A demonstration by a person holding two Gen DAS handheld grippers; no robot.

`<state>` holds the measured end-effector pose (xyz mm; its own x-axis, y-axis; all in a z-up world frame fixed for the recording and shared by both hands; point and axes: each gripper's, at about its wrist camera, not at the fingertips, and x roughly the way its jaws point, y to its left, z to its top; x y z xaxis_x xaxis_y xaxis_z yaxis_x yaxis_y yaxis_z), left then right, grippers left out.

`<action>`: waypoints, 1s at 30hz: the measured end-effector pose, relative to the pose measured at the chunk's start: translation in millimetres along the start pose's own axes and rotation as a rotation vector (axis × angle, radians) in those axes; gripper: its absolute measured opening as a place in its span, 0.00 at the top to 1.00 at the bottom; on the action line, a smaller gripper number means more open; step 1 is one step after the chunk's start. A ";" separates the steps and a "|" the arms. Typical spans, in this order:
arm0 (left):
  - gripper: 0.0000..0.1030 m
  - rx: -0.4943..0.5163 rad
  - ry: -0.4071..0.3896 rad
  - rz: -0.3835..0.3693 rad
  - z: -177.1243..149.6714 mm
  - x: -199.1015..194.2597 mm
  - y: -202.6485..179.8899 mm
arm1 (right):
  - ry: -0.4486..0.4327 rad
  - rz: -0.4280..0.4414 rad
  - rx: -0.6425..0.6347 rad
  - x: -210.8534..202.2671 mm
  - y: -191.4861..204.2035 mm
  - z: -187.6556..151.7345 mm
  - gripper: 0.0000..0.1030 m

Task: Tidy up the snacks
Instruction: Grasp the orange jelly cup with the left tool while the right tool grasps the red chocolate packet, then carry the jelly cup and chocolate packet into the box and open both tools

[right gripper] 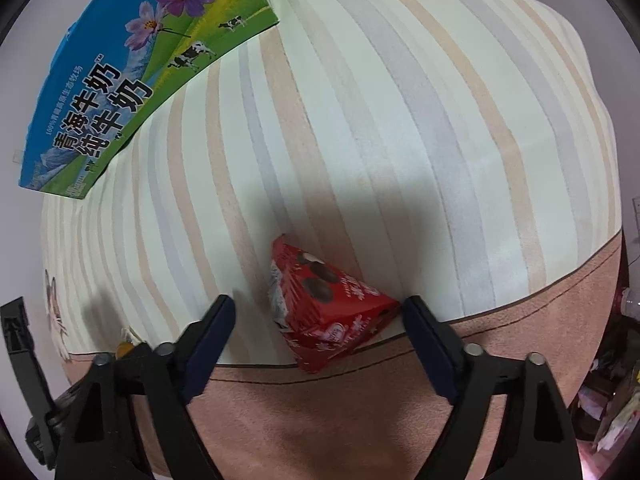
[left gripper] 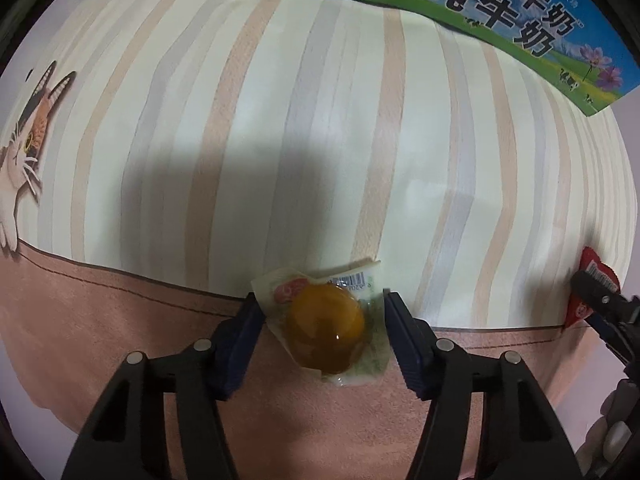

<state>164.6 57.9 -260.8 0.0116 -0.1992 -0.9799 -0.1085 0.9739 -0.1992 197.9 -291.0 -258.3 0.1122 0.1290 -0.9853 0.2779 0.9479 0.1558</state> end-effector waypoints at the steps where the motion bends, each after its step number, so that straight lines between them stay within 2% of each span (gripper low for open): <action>1: 0.43 0.001 -0.003 -0.001 -1.6 0.0 0.6 | -0.010 -0.012 -0.002 -0.7 -0.3 -0.8 0.32; 2: 0.43 0.001 -0.007 0.000 -2.4 -0.3 0.0 | -0.014 -0.014 -0.004 -0.9 -1.4 -2.8 0.37; 6: 0.44 0.013 -0.028 0.007 -15.3 -11.5 3.5 | -0.036 -0.019 -0.019 -4.2 -1.9 -4.9 0.43; 9: 0.45 0.014 -0.031 -0.005 -17.4 -17.9 3.1 | -0.048 0.009 -0.011 -7.9 -2.7 -6.4 0.47; 10: 0.45 0.016 -0.032 -0.008 -18.3 -19.9 2.4 | -0.049 0.032 -0.007 -9.4 -2.0 -7.2 0.54; 23: 0.46 0.081 -0.115 -0.075 -13.6 -85.0 -15.5 | -0.071 0.151 -0.025 -29.5 22.3 -20.7 0.55; 30: 0.46 0.121 -0.170 -0.109 -1.8 -122.2 -29.2 | -0.113 0.213 -0.056 -59.8 38.4 -19.0 0.56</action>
<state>164.6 53.6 -135.2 0.1852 -0.2930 -0.9380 0.0222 0.9555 -0.2941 183.8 -256.8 -194.7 0.2694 0.2977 -0.9159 0.1831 0.9178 0.3522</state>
